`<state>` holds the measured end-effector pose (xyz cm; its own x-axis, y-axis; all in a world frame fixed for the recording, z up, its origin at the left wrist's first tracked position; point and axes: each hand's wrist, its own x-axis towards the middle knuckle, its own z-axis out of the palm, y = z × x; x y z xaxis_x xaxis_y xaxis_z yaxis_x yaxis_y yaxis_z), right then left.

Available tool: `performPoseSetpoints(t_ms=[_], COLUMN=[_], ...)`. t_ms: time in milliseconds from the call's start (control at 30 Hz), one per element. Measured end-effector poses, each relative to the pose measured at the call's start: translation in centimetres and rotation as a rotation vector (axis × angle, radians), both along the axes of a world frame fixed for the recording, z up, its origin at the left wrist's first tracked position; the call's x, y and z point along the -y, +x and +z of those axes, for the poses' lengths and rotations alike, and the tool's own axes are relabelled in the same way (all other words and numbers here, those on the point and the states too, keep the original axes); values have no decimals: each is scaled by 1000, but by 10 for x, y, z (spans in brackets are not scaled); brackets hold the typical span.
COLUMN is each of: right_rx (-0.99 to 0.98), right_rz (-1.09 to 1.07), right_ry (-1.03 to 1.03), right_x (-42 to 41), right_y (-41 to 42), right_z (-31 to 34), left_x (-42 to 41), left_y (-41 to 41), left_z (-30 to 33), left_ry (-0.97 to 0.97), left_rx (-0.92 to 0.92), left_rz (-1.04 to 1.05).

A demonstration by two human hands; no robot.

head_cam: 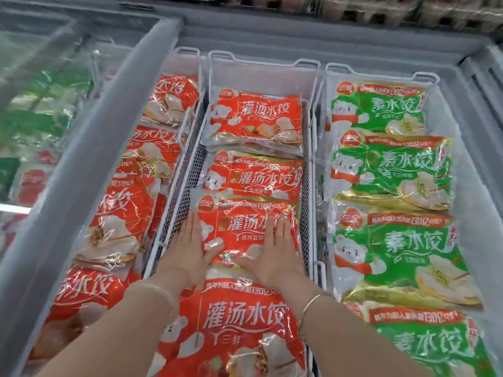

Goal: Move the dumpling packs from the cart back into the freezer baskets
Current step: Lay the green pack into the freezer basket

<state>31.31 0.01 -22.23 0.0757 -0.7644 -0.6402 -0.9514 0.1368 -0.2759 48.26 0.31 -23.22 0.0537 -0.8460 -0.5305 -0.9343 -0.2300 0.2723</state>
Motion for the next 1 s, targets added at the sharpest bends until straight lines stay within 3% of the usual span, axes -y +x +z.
performPoseSetpoints(t_ms=[267, 400, 500, 633, 1000], right_rx=[78, 195, 80, -53, -160], right_rz=[-79, -111, -33, -13, 203], right_ry=[-8, -111, -210, -90, 155], right_x=[3, -2, -30, -81, -119], right_y=[2, -9, -15, -6, -7], right_z=[-11, 3, 13, 22, 10], left_x=[15, 16, -1, -45, -97], left_y=[2, 2, 1, 7, 28], left_z=[-8, 3, 16, 31, 33], left_ry=[-23, -7, -89, -66, 224], left_rx=[129, 75, 43, 79, 162], left_rz=[-114, -106, -168, -441, -673])
